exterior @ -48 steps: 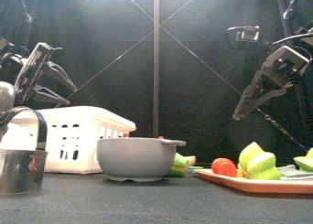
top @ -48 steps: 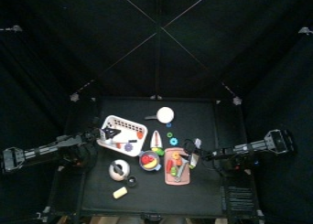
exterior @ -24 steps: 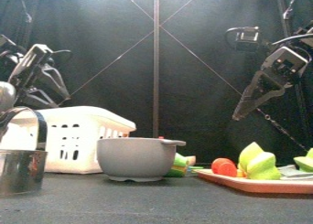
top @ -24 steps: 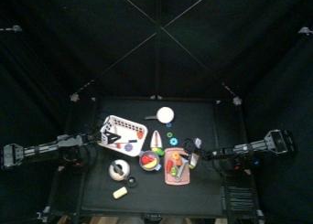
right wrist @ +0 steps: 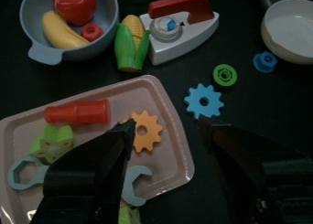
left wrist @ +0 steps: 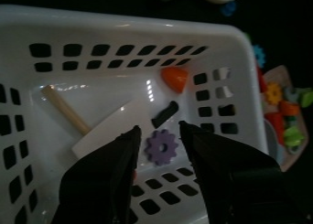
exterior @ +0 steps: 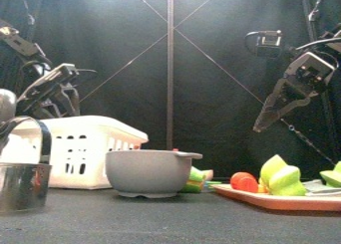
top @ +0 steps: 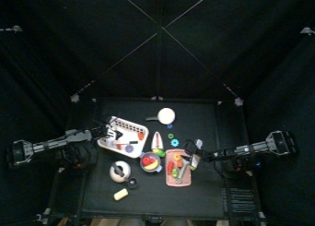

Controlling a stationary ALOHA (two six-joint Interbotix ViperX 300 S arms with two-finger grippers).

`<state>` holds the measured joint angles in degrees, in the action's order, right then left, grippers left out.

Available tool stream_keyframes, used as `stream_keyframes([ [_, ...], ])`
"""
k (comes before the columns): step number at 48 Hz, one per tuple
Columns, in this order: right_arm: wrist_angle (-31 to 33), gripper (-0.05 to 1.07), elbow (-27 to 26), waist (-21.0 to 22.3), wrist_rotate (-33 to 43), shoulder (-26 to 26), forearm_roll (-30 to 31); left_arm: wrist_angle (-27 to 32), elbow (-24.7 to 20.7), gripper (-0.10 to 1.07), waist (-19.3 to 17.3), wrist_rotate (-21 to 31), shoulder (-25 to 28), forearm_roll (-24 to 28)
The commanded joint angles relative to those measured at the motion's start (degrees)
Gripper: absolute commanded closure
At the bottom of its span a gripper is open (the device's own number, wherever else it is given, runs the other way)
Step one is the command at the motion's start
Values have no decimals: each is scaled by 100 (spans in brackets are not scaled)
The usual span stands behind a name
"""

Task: Grab screwdriver

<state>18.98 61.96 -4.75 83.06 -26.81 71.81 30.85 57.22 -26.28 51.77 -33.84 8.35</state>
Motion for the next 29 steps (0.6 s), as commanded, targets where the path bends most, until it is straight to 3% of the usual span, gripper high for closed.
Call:
stream_keyframes([
  [1,-18,12,-132,35,0,0,9,387,-369,19,-18,193,158,229],
  [10,-18,12,-229,79,0,141,26,896,-536,19,62,1195,510,1160],
  [18,-18,12,-272,97,0,299,18,940,-483,19,369,2285,976,2030],
  [29,-9,12,-308,114,0,378,9,914,-466,19,563,3129,1564,2408],
])
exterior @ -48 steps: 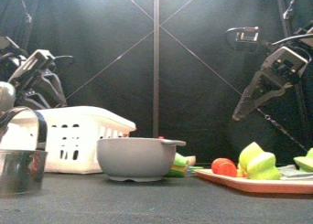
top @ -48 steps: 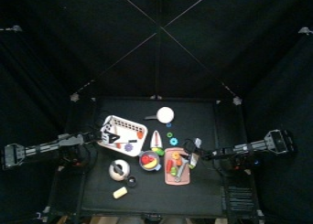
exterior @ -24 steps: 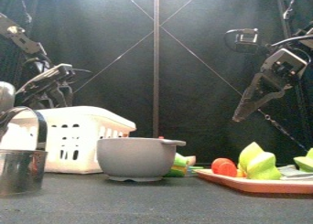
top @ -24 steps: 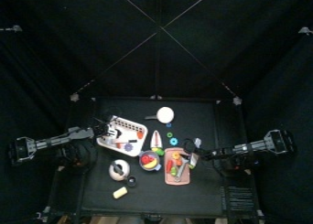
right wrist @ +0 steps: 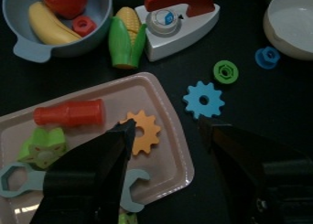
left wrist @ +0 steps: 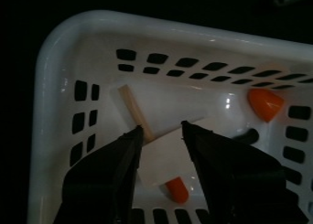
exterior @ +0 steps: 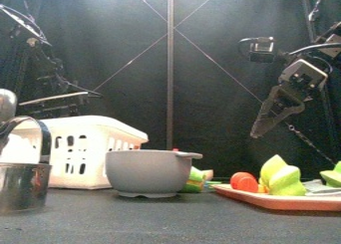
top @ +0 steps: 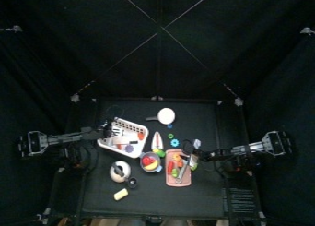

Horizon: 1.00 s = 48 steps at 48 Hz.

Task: Grab screwdriver

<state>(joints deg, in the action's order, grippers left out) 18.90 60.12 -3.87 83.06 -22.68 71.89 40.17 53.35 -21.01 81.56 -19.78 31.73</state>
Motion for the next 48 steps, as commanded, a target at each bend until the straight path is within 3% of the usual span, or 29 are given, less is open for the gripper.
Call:
stream_keyframes([
  [1,-9,12,-123,26,0,-35,0,-18,-88,19,35,211,220,70],
  [21,-9,12,-123,26,0,-35,9,-141,-141,19,-88,299,940,88],
  [48,-9,12,-132,35,0,-35,9,-308,-141,19,-360,308,1248,123],
])
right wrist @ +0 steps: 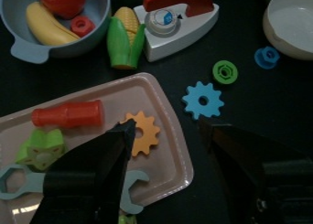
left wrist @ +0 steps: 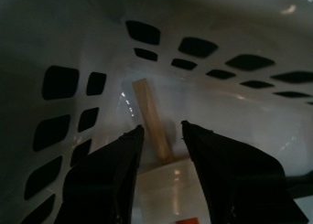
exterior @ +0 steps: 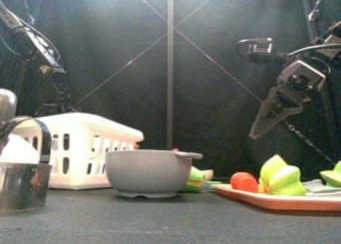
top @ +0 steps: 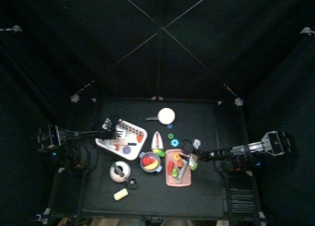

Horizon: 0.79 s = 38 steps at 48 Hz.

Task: Grab screwdriver

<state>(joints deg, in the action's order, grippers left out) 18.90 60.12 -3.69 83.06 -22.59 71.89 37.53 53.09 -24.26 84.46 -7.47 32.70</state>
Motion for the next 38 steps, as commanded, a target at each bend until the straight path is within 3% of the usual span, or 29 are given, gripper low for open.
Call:
stream_keyframes([
  [1,-9,12,-132,18,0,-44,18,-62,-114,19,-35,18,35,18],
  [10,-9,12,-132,9,0,-44,9,-97,-114,26,-62,18,176,9],
  [23,0,12,-132,18,0,-44,9,-132,-141,47,-53,9,264,18],
  [33,-9,12,-123,18,0,-44,-9,-132,-237,52,0,-35,-70,97],
  [38,-9,12,-132,18,0,-44,0,-105,-352,52,264,-35,-325,202],
])
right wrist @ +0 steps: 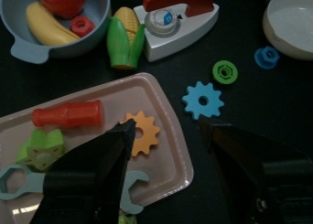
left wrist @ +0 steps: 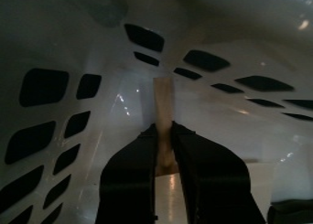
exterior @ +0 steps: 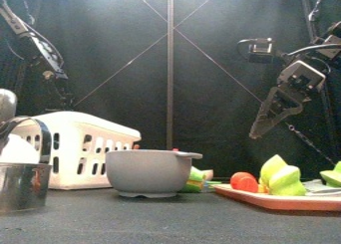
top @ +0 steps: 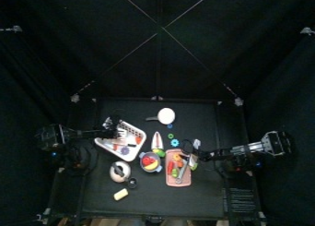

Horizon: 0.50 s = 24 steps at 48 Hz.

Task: Grab screwdriver

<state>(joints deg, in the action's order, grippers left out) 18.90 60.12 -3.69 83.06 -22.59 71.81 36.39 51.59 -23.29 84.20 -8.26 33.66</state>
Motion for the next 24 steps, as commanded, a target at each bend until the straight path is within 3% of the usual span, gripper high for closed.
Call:
stream_keyframes([
  [1,-9,12,-132,9,0,-44,9,18,-229,52,202,-9,-299,123],
  [15,-9,12,-132,18,0,-44,9,70,-325,52,677,-9,-1002,352],
  [24,-9,12,-132,9,0,-44,0,176,-176,52,729,-9,-1371,536],
])
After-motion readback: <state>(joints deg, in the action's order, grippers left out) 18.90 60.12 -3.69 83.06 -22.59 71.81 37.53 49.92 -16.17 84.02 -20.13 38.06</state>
